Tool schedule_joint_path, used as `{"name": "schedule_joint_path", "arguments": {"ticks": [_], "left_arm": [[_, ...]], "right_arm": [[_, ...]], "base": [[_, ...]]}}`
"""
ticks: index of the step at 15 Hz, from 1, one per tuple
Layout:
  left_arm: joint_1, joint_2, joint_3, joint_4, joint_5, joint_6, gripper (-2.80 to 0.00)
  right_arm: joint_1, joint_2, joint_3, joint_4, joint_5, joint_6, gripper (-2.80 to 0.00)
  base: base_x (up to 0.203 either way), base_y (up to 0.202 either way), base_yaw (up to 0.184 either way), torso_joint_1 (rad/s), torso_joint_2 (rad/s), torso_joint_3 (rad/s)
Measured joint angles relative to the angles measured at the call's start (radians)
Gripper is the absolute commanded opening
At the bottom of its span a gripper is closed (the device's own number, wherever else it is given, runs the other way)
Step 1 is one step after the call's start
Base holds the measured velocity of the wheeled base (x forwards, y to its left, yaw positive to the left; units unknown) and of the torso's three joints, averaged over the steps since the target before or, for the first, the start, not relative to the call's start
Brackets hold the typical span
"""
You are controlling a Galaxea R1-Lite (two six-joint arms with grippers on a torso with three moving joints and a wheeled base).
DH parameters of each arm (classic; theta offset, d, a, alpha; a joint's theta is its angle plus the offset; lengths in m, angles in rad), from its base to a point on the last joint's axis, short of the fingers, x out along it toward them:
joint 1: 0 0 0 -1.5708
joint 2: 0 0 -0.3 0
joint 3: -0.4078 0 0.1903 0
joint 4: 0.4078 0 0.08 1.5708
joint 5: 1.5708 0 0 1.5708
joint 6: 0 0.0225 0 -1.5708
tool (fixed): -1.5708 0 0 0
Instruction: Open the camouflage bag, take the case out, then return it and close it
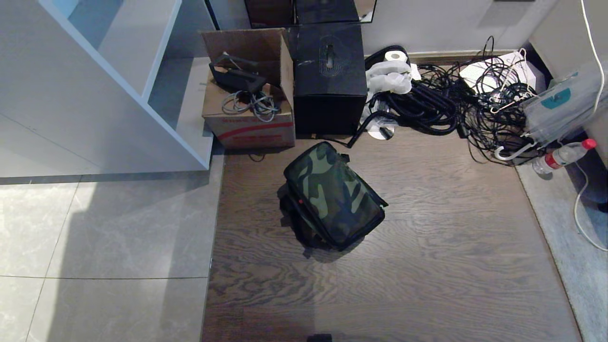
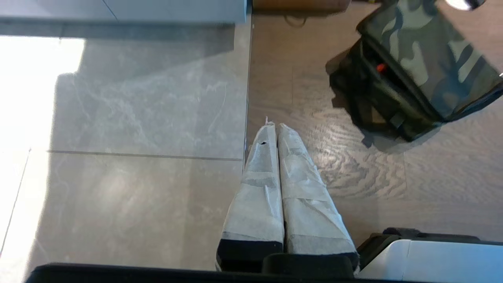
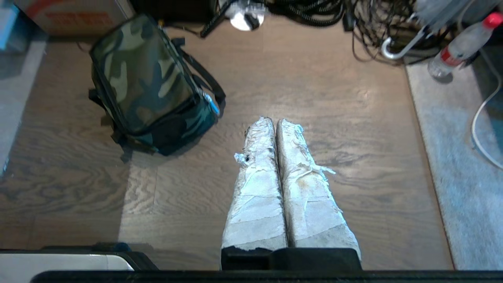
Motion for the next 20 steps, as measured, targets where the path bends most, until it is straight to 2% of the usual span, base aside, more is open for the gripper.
{"name": "schedule_joint_path", "arguments": {"ticks": [20], "left_arm": [[0.0, 0.0, 0.0, 0.0, 0.0, -0.002, -2.8]], "right_arm": [[0.0, 0.0, 0.0, 0.0, 0.0, 0.0, -2.8]], "base": [[0.0, 0.0, 0.0, 0.004, 0.0, 0.201]]}}
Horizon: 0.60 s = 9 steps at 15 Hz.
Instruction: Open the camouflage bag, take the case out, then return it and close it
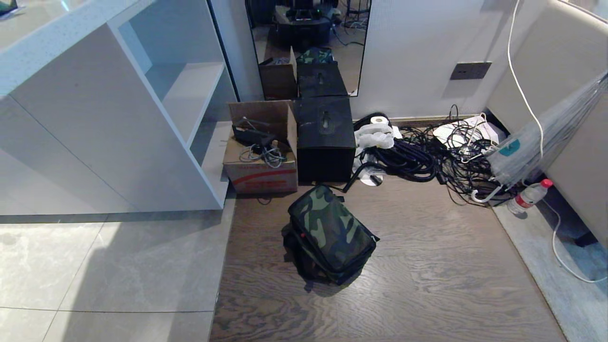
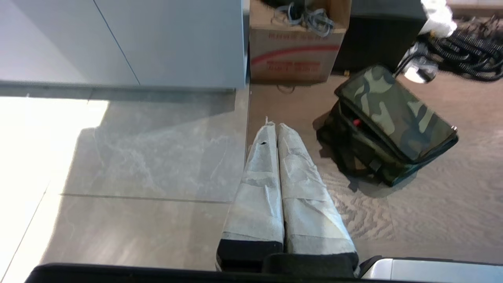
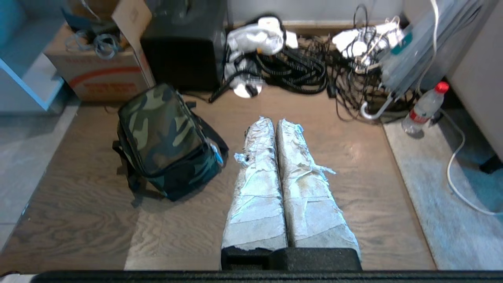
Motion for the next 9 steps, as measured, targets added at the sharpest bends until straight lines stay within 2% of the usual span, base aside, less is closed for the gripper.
{"name": "schedule_joint_path", "arguments": {"ticks": [9], "left_arm": [[0.0, 0.0, 0.0, 0.0, 0.0, 0.0, -2.8]], "right_arm": [[0.0, 0.0, 0.0, 0.0, 0.0, 0.0, -2.8]], "base": [[0.0, 0.0, 0.0, 0.002, 0.0, 0.203]]}}
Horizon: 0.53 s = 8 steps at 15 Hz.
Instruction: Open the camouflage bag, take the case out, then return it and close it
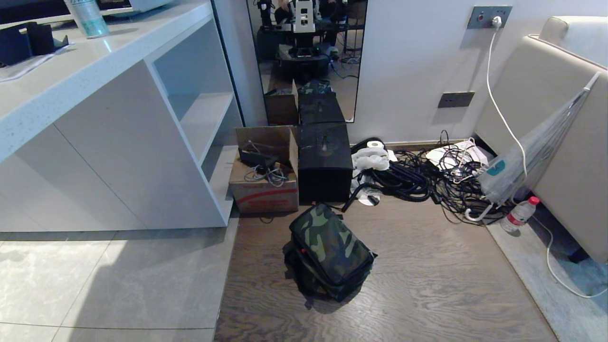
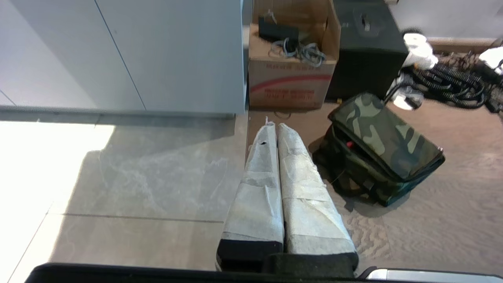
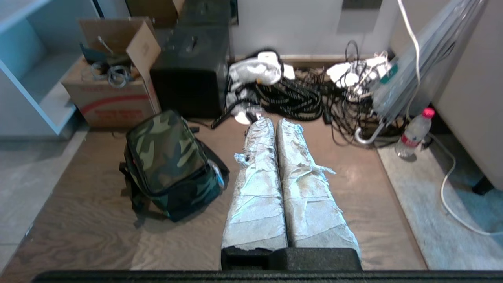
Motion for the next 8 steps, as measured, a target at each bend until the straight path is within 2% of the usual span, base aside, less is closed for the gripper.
{"name": "schedule_joint_path", "arguments": {"ticks": [8], "left_arm": [[0.0, 0.0, 0.0, 0.0, 0.0, 0.0, -2.8]], "right_arm": [[0.0, 0.0, 0.0, 0.0, 0.0, 0.0, -2.8]], "base": [[0.0, 0.0, 0.0, 0.004, 0.0, 0.201]]}}
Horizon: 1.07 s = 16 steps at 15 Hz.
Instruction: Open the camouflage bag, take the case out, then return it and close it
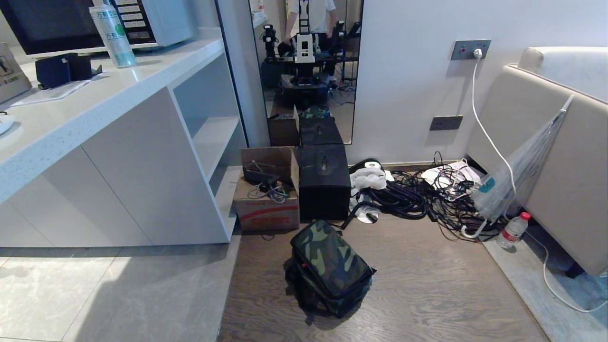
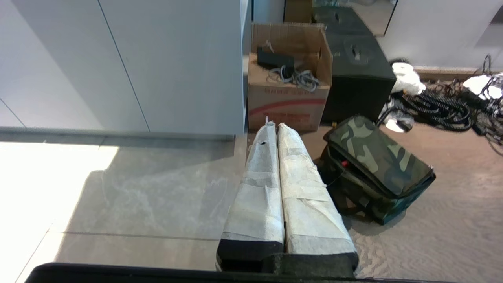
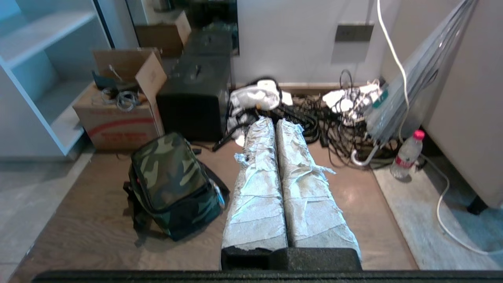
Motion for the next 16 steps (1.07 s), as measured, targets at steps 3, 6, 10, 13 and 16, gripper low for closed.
{"name": "schedule_joint_path", "arguments": {"ticks": [3, 6, 10, 13, 16], "left_arm": [[0.0, 0.0, 0.0, 0.0, 0.0, 0.0, -2.8], [0.0, 0.0, 0.0, 0.0, 0.0, 0.0, -2.8], [0.0, 0.0, 0.0, 0.0, 0.0, 0.001, -2.8], [0.0, 0.0, 0.0, 0.0, 0.0, 0.001, -2.8], [0.0, 0.0, 0.0, 0.0, 0.0, 0.001, -2.8]], "right_arm": [[0.0, 0.0, 0.0, 0.0, 0.0, 0.0, -2.8], [0.0, 0.0, 0.0, 0.0, -0.001, 0.0, -2.8], [0.0, 0.0, 0.0, 0.0, -0.001, 0.0, -2.8], [0.0, 0.0, 0.0, 0.0, -0.001, 0.0, -2.8], [0.0, 0.001, 0.0, 0.0, 0.0, -0.001, -2.8]], "base": [[0.0, 0.0, 0.0, 0.003, 0.0, 0.202], [0.0, 0.0, 0.0, 0.004, 0.0, 0.161], [0.0, 0.0, 0.0, 0.0, 0.0, 0.024], [0.0, 0.0, 0.0, 0.0, 0.0, 0.0], [0.0, 0.0, 0.0, 0.0, 0.0, 0.0]]}}
